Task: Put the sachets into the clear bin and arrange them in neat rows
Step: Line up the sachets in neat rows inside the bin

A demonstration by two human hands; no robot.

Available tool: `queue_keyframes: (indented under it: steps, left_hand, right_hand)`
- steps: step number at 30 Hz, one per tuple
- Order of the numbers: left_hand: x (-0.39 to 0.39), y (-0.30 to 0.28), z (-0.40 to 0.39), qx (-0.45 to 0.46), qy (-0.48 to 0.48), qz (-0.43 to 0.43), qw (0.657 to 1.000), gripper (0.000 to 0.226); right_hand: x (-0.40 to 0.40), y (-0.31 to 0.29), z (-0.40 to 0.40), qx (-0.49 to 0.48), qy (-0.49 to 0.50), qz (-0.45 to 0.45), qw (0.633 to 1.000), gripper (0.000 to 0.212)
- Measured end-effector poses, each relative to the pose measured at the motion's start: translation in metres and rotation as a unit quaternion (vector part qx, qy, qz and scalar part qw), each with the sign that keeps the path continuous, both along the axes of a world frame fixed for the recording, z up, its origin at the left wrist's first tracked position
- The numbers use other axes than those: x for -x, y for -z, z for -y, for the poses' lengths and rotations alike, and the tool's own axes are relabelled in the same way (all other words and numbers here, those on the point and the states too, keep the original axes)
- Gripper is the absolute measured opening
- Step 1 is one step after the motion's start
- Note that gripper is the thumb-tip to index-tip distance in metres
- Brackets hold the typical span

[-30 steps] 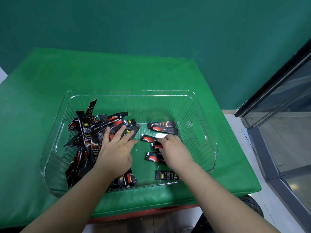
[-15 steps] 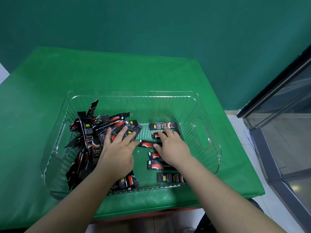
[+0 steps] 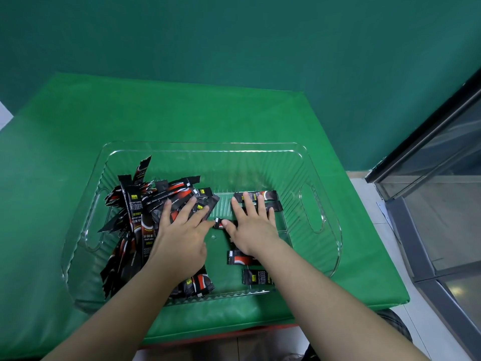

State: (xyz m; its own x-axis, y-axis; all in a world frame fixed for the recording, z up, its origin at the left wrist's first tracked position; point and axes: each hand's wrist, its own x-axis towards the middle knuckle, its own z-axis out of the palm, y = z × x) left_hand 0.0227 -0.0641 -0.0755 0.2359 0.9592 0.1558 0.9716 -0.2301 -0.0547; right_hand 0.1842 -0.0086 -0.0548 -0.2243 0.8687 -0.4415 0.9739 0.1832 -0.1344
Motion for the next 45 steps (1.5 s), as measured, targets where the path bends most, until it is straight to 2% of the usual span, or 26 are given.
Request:
queue_keyframes:
  steps: [8,16,22,24,27,29,32,40,45]
  left_hand:
    - [0.001,0.001,-0.001,-0.005,0.000,-0.004,1.000,0.051]
    - [-0.001,0.000,-0.001,0.000,-0.010,-0.017,1.000,0.053]
    - [0.000,-0.001,0.000,0.009,-0.011,-0.025,1.000,0.051]
    - [0.000,-0.001,0.000,0.008,-0.010,-0.024,1.000,0.051]
    - [-0.001,-0.001,-0.001,0.007,-0.009,-0.024,1.000,0.052]
    - [-0.001,-0.001,-0.001,0.011,-0.010,-0.024,1.000,0.052]
    - [0.000,0.000,-0.001,0.011,-0.011,-0.023,1.000,0.052]
    - [0.000,-0.002,-0.001,0.022,-0.008,-0.025,0.999,0.051]
    - [-0.001,-0.008,0.001,0.041,-0.015,-0.010,0.999,0.049]
  right_hand:
    - [-0.003,-0.009,0.002,-0.019,0.022,-0.055,0.998,0.066]
    - [-0.015,-0.015,0.018,0.056,0.036,0.030,0.997,0.071]
    - [-0.012,-0.013,0.016,0.046,0.040,0.023,0.998,0.069]
    - [-0.014,-0.016,0.020,0.020,0.023,-0.008,0.999,0.068]
    - [-0.018,-0.021,0.027,-0.067,-0.037,-0.059,0.995,0.063]
    - [-0.018,-0.022,0.027,-0.119,-0.063,-0.076,0.988,0.048]
    - [-0.016,-0.018,0.023,-0.143,-0.085,-0.079,0.983,0.032]
    - [-0.015,-0.017,0.014,-0.170,-0.102,-0.047,0.979,0.036]
    - [-0.031,-0.022,0.008,-0.172,-0.044,-0.027,0.984,0.050]
